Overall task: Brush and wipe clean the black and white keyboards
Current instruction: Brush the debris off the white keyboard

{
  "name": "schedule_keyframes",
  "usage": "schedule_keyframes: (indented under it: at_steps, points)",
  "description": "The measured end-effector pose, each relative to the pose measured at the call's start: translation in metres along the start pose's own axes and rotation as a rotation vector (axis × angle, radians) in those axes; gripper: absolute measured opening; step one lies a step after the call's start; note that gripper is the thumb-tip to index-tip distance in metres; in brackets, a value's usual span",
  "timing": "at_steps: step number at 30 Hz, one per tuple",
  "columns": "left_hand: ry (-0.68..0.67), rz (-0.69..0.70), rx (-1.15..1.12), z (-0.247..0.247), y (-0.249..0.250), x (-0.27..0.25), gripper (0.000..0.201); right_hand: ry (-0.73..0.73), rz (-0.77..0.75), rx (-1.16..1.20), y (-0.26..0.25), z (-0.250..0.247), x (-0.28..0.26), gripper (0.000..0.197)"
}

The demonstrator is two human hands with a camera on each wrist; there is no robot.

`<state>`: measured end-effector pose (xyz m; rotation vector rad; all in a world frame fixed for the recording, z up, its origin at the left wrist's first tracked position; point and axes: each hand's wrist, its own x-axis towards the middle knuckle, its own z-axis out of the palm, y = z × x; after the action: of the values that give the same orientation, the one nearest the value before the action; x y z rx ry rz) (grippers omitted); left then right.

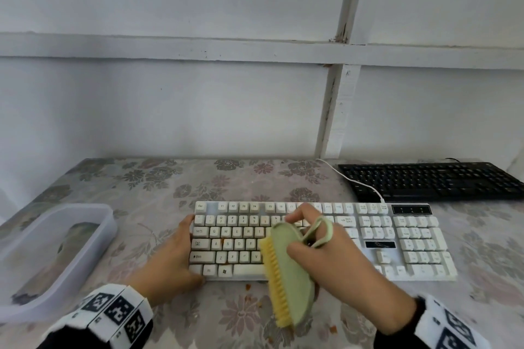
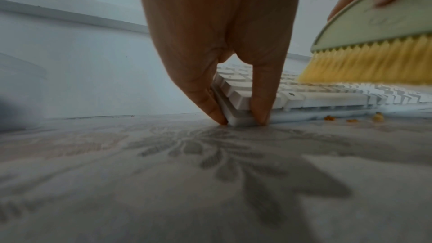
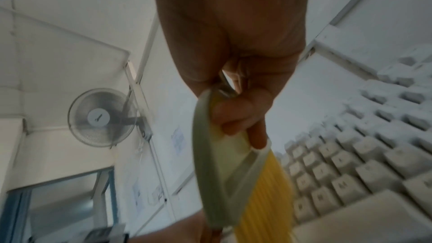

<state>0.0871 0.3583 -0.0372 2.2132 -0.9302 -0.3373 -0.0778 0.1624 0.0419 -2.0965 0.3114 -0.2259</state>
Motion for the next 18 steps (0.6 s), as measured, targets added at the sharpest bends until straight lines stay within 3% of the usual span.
schedule_keyframes:
  at_steps: [4,8,18]
  points:
    - [-0.004,0.009,-0.021,0.000,-0.002,0.000,0.094,0.172,-0.072,0.099,-0.014,-0.006,0.018,0.026]
    - [-0.015,-0.011,-0.036,0.001,-0.003,0.000,0.098,0.191,-0.125,0.023,-0.013,0.005,0.038,0.028]
    - [-0.027,-0.014,0.006,0.000,-0.002,-0.001,0.097,-0.006,-0.044,-0.057,0.004,0.020,0.003,0.020]
